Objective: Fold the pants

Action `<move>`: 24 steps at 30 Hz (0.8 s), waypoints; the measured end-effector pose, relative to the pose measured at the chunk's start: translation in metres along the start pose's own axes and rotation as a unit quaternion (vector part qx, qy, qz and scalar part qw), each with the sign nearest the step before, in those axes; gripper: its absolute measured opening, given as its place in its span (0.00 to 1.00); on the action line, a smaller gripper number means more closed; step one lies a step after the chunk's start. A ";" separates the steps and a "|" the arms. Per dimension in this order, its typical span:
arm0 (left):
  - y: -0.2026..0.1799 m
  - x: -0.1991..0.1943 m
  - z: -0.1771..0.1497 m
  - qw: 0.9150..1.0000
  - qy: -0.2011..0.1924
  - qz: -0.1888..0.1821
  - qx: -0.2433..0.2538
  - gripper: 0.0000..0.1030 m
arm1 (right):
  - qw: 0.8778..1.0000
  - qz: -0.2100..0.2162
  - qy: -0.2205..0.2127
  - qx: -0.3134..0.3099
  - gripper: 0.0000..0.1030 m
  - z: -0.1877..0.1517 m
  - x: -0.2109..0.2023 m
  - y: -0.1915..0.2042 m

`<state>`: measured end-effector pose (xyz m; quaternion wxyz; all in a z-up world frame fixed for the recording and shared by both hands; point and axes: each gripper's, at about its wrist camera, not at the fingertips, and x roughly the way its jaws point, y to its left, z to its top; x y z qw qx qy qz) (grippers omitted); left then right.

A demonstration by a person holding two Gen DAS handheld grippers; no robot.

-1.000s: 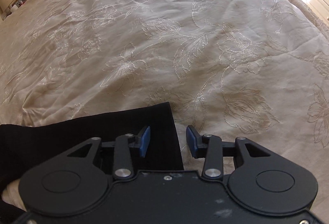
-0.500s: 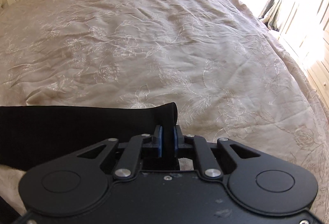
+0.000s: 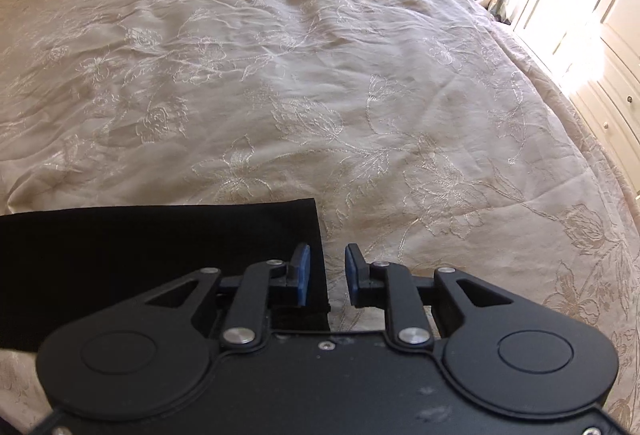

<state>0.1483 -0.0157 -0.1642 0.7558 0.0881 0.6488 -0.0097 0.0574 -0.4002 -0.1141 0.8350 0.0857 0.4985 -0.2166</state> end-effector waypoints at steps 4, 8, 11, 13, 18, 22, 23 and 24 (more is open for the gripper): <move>0.010 -0.031 -0.017 0.998 -0.055 0.002 0.000 0.81 | 0.998 0.042 -0.037 0.024 0.23 -0.014 -0.047 -0.003; 0.018 -0.058 -0.040 0.995 -0.094 -0.010 0.015 0.81 | 0.996 0.082 -0.039 0.019 0.26 -0.047 -0.084 0.006; 0.020 -0.072 -0.061 0.994 -0.107 -0.013 0.035 0.81 | 0.995 0.101 -0.026 0.004 0.27 -0.082 -0.107 0.015; 0.021 -0.078 -0.076 0.993 -0.109 -0.017 0.051 0.81 | 0.993 0.119 -0.005 -0.001 0.27 -0.106 -0.119 0.021; 0.020 -0.082 -0.105 0.990 -0.108 -0.019 0.089 0.81 | 0.987 0.155 0.045 -0.007 0.28 -0.160 -0.139 0.039; 0.025 -0.083 -0.127 0.990 -0.101 -0.028 0.097 0.76 | 0.977 0.193 0.090 0.001 0.28 -0.195 -0.148 0.051; 0.027 -0.084 -0.132 0.990 -0.099 -0.031 0.099 0.74 | 0.975 0.199 0.101 0.013 0.29 -0.203 -0.150 0.053; 0.031 -0.084 -0.136 0.990 -0.097 -0.032 0.100 0.74 | 0.972 0.206 0.114 0.027 0.29 -0.210 -0.151 0.053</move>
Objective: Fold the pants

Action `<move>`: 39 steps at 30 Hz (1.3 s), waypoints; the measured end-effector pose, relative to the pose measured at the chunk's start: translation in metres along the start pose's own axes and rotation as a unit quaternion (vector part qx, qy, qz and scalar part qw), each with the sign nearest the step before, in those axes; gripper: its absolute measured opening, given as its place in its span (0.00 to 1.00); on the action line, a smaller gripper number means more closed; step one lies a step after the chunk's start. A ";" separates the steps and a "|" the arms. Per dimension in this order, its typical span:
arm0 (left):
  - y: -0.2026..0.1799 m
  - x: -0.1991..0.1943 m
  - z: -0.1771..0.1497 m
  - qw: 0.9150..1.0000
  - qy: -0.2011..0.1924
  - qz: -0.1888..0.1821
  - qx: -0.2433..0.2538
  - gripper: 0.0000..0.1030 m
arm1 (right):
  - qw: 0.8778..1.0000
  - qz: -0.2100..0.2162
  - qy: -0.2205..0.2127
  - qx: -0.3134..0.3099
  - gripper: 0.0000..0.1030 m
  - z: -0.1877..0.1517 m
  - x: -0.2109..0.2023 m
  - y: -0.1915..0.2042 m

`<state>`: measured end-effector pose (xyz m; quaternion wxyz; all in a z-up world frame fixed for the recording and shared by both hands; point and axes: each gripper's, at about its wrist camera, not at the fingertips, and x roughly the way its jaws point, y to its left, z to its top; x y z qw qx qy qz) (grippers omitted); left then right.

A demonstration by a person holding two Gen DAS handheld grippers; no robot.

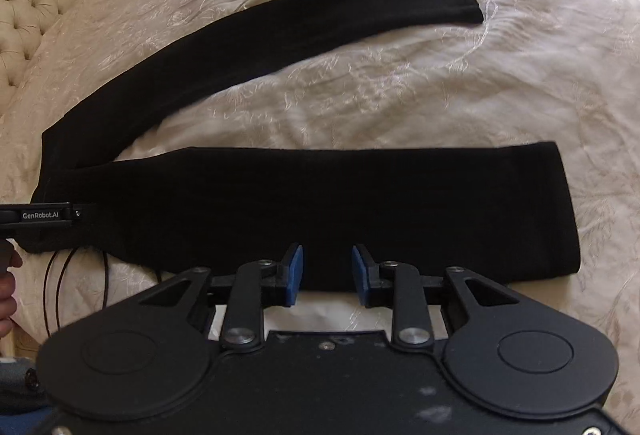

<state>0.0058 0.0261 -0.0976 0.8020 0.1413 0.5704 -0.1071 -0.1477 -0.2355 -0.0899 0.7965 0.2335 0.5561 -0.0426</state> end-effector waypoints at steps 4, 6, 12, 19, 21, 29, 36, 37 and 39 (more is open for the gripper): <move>0.012 -0.002 -0.010 1.000 -0.001 -0.002 0.011 0.71 | 0.996 0.003 0.023 0.088 0.33 -0.021 0.008 -0.005; 0.020 -0.003 -0.013 1.000 -0.003 -0.002 0.019 0.71 | 0.990 0.000 0.019 0.140 0.34 -0.029 0.011 -0.011; 0.045 -0.005 -0.024 0.997 -0.024 0.008 0.078 0.71 | 0.956 0.001 -0.022 0.293 0.41 -0.041 0.020 -0.022; 0.072 -0.002 -0.045 0.984 -0.049 0.017 0.168 0.71 | 0.922 -0.018 -0.064 0.383 0.37 -0.037 0.030 -0.019; 0.081 0.000 -0.051 0.981 -0.055 0.019 0.184 0.71 | 0.926 -0.037 -0.084 0.367 0.08 -0.031 0.022 -0.007; 0.117 0.016 -0.064 0.968 -0.063 0.023 0.243 0.71 | 0.929 -0.079 -0.125 0.339 0.05 -0.021 -0.002 0.022; 0.160 0.014 -0.054 0.974 -0.077 -0.053 0.208 0.71 | 0.927 -0.105 -0.129 0.335 0.05 -0.018 -0.004 0.041; 0.166 0.011 -0.053 0.975 -0.081 -0.061 0.199 0.71 | 0.926 -0.108 -0.130 0.337 0.05 -0.018 -0.004 0.042; 0.181 0.002 -0.053 0.976 -0.092 -0.086 0.176 0.71 | 0.925 -0.114 -0.130 0.339 0.05 -0.016 -0.001 0.043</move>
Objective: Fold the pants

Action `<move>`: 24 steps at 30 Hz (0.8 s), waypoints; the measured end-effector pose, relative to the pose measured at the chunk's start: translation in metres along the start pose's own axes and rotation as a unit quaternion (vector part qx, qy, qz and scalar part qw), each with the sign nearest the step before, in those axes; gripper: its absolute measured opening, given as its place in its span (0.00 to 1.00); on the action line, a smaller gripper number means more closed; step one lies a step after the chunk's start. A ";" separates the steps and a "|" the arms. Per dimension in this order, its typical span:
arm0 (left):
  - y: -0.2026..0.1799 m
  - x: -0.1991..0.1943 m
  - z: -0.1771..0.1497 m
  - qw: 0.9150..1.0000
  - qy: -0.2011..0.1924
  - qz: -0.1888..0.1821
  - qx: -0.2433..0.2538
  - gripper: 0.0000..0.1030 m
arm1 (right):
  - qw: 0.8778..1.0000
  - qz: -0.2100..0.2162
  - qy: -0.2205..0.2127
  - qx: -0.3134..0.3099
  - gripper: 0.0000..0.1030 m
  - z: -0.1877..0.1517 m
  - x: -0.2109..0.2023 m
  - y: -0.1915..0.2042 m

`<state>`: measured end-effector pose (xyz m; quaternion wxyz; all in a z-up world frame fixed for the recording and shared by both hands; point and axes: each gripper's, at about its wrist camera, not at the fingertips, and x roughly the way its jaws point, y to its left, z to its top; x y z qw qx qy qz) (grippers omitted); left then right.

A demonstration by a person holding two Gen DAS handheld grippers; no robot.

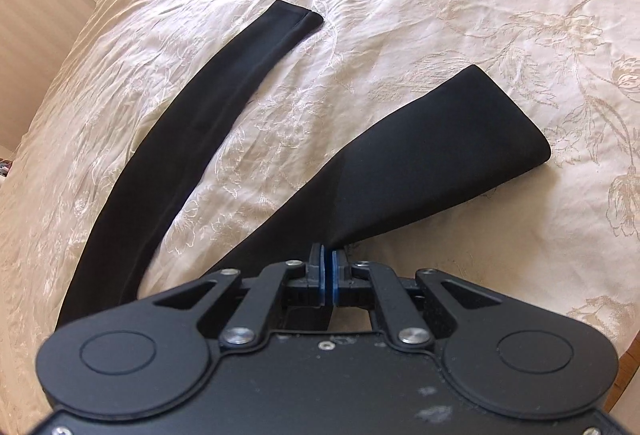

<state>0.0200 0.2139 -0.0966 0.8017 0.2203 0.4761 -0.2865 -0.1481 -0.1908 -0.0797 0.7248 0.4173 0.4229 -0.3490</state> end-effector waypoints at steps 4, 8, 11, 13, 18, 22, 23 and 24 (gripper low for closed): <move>0.020 -0.001 0.002 1.000 0.011 0.004 -0.024 0.71 | 1.000 -0.011 -0.001 0.001 0.05 0.000 0.001 0.004; 0.020 0.016 -0.007 0.999 0.038 0.026 0.007 0.71 | 1.000 -0.018 -0.004 -0.004 0.05 0.000 0.003 0.010; 0.018 0.023 -0.012 0.999 0.044 0.018 0.025 0.68 | 1.000 -0.022 -0.006 -0.011 0.05 0.001 0.002 0.014; 0.018 0.018 -0.017 0.997 0.043 0.017 0.054 0.65 | 1.000 -0.026 -0.005 -0.015 0.05 0.001 0.003 0.016; 0.005 0.030 -0.020 0.994 0.031 0.026 0.105 0.42 | 0.999 -0.031 -0.005 -0.018 0.06 0.002 0.004 0.017; 0.005 0.031 -0.002 0.995 0.017 0.045 0.093 0.13 | 0.999 -0.027 -0.002 -0.019 0.05 0.004 0.006 0.018; 0.009 0.027 0.005 0.996 0.011 0.049 0.077 0.13 | 0.999 -0.025 -0.001 -0.020 0.05 0.006 0.007 0.018; 0.014 0.023 0.012 0.997 0.005 0.052 0.059 0.13 | 1.000 -0.023 0.000 -0.022 0.06 0.008 0.008 0.019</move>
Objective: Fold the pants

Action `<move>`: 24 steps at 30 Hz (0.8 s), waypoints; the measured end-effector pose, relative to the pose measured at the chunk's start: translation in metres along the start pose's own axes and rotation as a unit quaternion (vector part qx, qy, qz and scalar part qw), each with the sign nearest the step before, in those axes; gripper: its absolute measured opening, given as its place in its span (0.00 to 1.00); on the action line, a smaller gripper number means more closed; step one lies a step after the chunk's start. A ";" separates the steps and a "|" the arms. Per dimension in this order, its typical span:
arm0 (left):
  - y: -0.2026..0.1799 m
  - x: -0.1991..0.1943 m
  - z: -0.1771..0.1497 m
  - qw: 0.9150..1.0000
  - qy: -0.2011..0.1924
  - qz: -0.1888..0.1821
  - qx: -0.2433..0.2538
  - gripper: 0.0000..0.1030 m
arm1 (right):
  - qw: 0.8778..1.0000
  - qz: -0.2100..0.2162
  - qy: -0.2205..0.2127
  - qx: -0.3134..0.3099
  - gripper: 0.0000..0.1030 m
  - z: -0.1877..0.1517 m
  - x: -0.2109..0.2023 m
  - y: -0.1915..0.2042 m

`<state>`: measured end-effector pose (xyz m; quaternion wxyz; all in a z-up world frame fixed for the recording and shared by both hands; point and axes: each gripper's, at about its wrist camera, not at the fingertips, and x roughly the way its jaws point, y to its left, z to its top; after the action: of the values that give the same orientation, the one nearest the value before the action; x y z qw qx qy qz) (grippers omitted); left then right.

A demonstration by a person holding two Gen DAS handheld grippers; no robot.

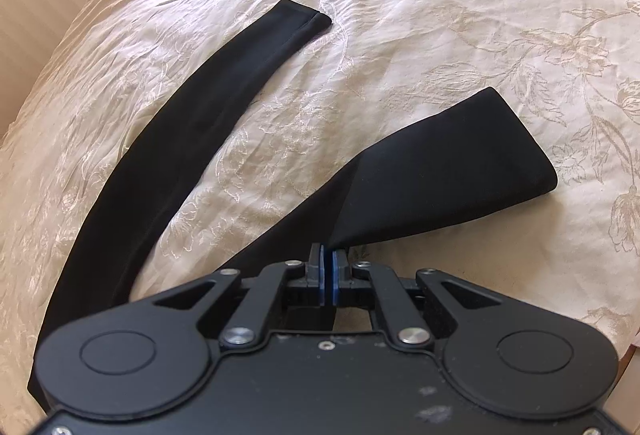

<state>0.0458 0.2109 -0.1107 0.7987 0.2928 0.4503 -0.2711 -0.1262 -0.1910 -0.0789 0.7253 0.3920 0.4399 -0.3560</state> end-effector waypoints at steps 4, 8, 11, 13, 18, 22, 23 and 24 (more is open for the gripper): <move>0.023 -0.008 0.031 0.998 -0.006 -0.005 -0.059 0.13 | 1.000 0.017 0.000 0.000 0.06 0.014 0.004 0.005; 0.038 -0.008 0.062 0.996 -0.008 0.008 -0.093 0.13 | 0.999 0.040 -0.005 -0.009 0.06 0.035 0.008 0.016; 0.047 -0.003 0.083 0.993 -0.007 0.020 -0.115 0.13 | 0.998 0.055 -0.010 -0.011 0.06 0.056 0.013 0.023; 0.051 0.001 0.094 0.992 -0.007 0.032 -0.122 0.13 | 0.998 0.061 -0.012 -0.014 0.06 0.069 0.018 0.028; 0.060 0.017 0.126 0.990 -0.003 0.058 -0.128 0.13 | 0.997 0.075 -0.008 -0.021 0.06 0.101 0.040 0.045; 0.064 0.031 0.149 0.989 0.002 0.074 -0.128 0.13 | 0.996 0.081 -0.008 -0.036 0.06 0.120 0.057 0.066; 0.065 0.035 0.154 0.989 0.003 0.076 -0.129 0.13 | 0.996 0.083 -0.007 -0.038 0.06 0.124 0.061 0.071; 0.066 0.038 0.158 0.988 0.004 0.079 -0.130 0.13 | 0.996 0.086 -0.005 -0.040 0.06 0.128 0.066 0.076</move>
<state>0.1973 0.1366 -0.0624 0.8471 0.2221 0.4604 -0.1453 0.0088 -0.2820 -0.0807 0.7704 0.3970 0.4155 -0.2763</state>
